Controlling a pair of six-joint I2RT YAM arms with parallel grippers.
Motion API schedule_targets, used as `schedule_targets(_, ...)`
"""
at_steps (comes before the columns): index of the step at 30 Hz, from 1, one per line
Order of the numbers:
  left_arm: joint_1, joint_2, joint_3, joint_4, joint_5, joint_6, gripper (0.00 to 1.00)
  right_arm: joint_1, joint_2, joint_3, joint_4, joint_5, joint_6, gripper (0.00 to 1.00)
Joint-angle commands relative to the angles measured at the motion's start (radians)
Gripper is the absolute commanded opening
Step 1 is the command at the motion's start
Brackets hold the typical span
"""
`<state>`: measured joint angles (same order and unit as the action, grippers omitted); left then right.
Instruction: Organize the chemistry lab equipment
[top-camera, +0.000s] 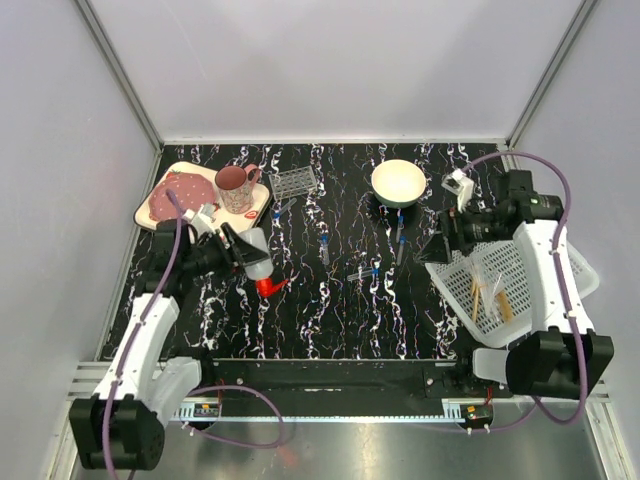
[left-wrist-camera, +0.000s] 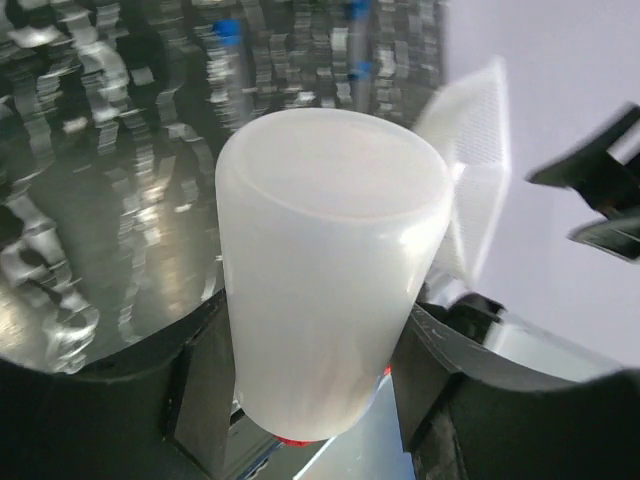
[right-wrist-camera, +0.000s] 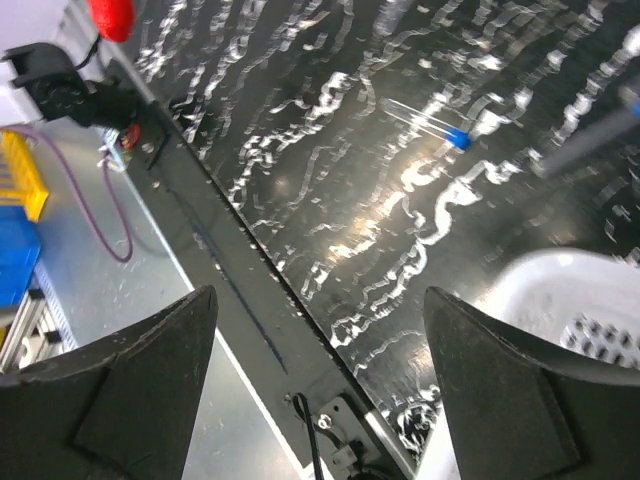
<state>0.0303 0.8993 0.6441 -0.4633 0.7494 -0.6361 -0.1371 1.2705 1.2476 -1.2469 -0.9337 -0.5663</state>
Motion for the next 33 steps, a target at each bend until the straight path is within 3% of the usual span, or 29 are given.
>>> schedule_targets(1,-0.154,-0.075,-0.011,0.359,-0.014,-0.252,0.36,0.172,0.003,0.084,0.053,-0.065,0.127,0.89)
schedule_targets(3,-0.243,-0.082,-0.009,0.487,-0.068,-0.325,0.36,0.218,0.015,0.105,0.069,-0.096,0.143,0.89)
schedule_targets(6,-0.361,-0.037,-0.009,0.748,-0.211,-0.463,0.36,0.267,-0.002,0.095,0.157,-0.262,0.207,0.88)
schedule_targets(10,-0.487,0.038,0.051,0.850,-0.340,-0.497,0.35,0.319,-0.010,0.061,0.303,-0.339,0.348,0.88)
schedule_targets(14,-0.587,0.151,0.114,0.896,-0.485,-0.520,0.35,0.396,0.038,0.052,0.392,-0.289,0.489,0.86)
schedule_targets(20,-0.659,0.282,0.134,0.989,-0.634,-0.680,0.35,0.478,0.052,0.053,0.448,-0.217,0.496,0.87)
schedule_targets(27,-0.720,0.348,0.172,0.997,-0.742,-0.810,0.34,0.504,0.058,0.027,0.572,-0.024,0.560,0.86)
schedule_targets(33,-0.770,0.381,0.195,0.980,-0.811,-0.869,0.34,0.519,0.072,0.013,0.665,0.045,0.658,0.86)
